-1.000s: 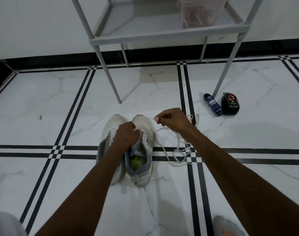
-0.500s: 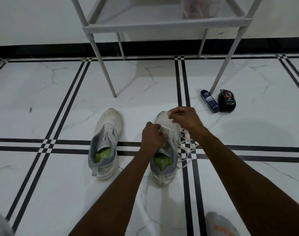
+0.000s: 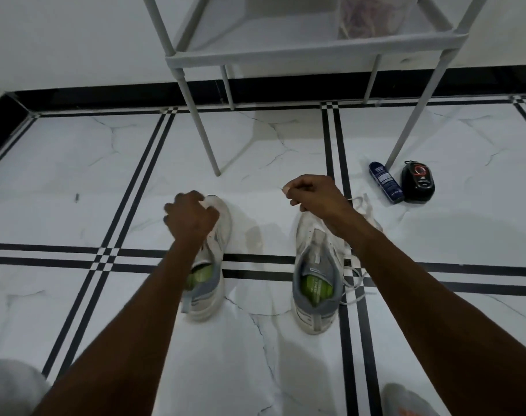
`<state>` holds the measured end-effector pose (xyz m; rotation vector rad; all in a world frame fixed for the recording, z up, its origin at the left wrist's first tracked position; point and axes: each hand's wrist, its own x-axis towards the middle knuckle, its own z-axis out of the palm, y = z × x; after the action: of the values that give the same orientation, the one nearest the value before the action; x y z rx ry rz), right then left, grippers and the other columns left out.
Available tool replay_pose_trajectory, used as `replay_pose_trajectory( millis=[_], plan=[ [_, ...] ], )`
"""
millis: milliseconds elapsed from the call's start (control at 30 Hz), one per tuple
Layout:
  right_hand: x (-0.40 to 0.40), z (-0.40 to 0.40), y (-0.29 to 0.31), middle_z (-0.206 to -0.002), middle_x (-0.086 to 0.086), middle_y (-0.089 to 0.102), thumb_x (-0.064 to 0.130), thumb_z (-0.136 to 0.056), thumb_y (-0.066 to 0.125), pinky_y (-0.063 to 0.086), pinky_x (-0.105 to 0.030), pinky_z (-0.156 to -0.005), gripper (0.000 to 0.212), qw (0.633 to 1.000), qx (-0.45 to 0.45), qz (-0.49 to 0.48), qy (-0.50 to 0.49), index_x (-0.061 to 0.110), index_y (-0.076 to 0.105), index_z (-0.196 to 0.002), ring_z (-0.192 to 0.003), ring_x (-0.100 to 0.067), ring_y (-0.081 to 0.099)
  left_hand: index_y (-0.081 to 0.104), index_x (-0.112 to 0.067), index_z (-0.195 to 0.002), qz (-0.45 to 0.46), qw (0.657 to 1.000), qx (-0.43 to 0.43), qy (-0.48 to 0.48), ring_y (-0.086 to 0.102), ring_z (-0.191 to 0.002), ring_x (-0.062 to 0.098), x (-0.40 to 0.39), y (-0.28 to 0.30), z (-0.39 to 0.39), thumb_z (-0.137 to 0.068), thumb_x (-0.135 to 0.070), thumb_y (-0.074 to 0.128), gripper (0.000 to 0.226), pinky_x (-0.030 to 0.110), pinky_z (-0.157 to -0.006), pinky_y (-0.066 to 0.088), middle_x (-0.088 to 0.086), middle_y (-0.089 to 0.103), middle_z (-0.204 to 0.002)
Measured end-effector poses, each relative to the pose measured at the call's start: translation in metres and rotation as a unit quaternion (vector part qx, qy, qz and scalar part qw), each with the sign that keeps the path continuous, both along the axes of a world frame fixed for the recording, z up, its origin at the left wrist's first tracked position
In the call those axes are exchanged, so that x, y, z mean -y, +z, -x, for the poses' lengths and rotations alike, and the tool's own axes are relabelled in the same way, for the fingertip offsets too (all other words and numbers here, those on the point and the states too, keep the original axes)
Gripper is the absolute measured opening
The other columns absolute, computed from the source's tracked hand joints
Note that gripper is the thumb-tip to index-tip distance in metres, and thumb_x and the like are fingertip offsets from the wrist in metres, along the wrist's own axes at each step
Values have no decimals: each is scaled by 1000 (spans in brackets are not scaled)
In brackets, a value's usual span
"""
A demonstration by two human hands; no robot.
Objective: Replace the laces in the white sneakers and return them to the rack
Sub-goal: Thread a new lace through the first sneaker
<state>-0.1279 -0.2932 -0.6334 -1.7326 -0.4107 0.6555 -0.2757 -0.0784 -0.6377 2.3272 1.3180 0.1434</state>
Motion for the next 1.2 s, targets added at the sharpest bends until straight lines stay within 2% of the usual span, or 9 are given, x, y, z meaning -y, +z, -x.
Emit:
replay_pose_trajectory(
  millis=[167,300,533,600,767,867,967,1100,1200],
  plan=[
    [-43,23,-7,-89,-5,76,16,-85,75,48,-17,-57,9,999,6,4,36,11,77,-92,-69,-7,67,68,-12,-109,109,990,-83,15,59,-115,36,-18,-11,34,-81,-23,71,30,37,-90,45,11,64,-109],
    [-60,39,-18,-85,0,76,15,-84,76,44,-10,-54,6,998,-1,19,53,14,78,-89,-67,-7,68,68,-12,-126,73,996,-47,-25,63,-113,31,-10,-23,41,-82,-18,72,44,35,-92,46,12,68,-121],
    [-54,55,-35,-76,10,72,19,-84,75,55,-21,-66,3,997,25,54,45,16,77,-82,-71,-5,67,72,-12,-122,101,983,30,-150,65,-111,27,23,-33,32,-93,-16,63,31,27,-90,45,10,73,-117],
    [-52,55,-39,-77,10,72,16,-83,74,51,-12,-68,7,994,64,80,42,17,75,-76,-68,0,64,74,-11,-119,126,977,64,-160,67,-107,25,35,-39,29,-95,-16,62,28,22,-87,43,9,74,-115],
    [-44,56,-53,-83,0,76,10,-83,70,39,0,-60,10,975,158,152,43,12,78,-79,-68,0,59,77,-22,-111,273,945,160,-81,69,-100,18,55,-55,27,-96,-29,65,21,27,-73,53,-3,74,-106],
    [-41,57,-56,-87,-4,77,9,-82,69,39,-9,-67,10,965,191,165,66,8,79,-81,-76,-7,63,78,-26,-107,327,920,205,-60,68,-105,16,57,-64,29,-88,-35,66,25,38,-90,57,-7,76,-105],
    [-40,57,-58,-87,-6,77,9,-82,69,38,-13,-72,10,960,211,167,79,7,79,-82,-80,-15,66,78,-24,-110,347,909,227,-47,67,-110,18,57,-67,31,-88,-29,64,26,41,-95,56,-6,76,-109],
    [-39,58,-59,-82,-7,76,8,-81,70,36,-2,-62,10,958,231,151,78,6,79,-80,-71,-5,57,77,-23,-111,366,899,235,-46,67,-109,22,56,-72,31,-96,-19,61,22,33,-75,58,-2,75,-111],
    [-42,59,-63,-78,-5,76,12,-81,70,42,-10,-64,11,956,234,158,73,9,79,-77,-70,-6,60,77,-24,-111,370,896,239,-52,68,-109,23,56,-74,31,-95,-22,62,22,36,-81,60,-1,75,-111]
  ],
)
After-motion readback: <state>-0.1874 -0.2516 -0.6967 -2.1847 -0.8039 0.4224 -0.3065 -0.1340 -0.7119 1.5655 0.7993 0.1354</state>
